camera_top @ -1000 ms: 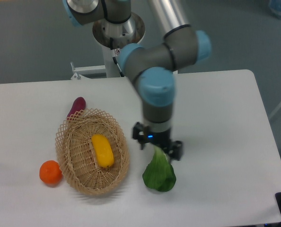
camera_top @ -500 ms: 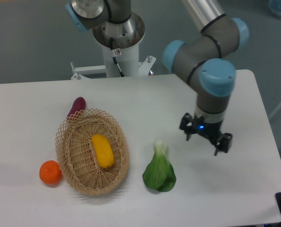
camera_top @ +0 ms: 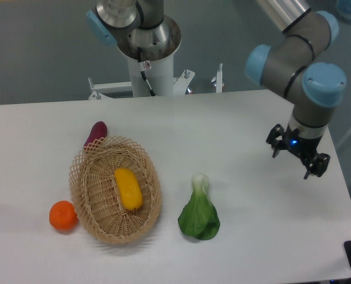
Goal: Place the mango in the basket
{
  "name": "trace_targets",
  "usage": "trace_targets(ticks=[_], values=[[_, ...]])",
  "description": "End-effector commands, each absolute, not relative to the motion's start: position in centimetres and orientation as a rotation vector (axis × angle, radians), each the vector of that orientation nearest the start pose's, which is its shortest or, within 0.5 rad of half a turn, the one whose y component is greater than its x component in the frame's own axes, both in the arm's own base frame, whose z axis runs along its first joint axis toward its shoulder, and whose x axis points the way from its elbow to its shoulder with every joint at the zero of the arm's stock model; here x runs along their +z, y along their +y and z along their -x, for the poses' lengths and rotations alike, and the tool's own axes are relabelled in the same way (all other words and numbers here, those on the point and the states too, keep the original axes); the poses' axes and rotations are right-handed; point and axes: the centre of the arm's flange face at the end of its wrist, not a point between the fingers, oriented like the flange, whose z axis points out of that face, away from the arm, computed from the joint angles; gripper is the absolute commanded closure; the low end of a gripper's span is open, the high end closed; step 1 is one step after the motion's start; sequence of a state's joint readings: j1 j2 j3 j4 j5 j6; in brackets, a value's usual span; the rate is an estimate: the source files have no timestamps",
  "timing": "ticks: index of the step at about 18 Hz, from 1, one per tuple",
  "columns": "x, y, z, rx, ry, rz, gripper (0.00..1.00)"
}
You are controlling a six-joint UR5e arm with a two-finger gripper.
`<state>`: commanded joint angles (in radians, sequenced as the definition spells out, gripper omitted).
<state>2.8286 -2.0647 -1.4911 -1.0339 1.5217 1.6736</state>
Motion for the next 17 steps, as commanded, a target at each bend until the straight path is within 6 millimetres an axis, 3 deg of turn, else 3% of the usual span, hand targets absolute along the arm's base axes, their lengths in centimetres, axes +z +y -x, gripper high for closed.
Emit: trace_targets(ticks=[17], values=[[28.53, 34.29, 59.05, 0.165, 0.654, 3.015, 0.00]])
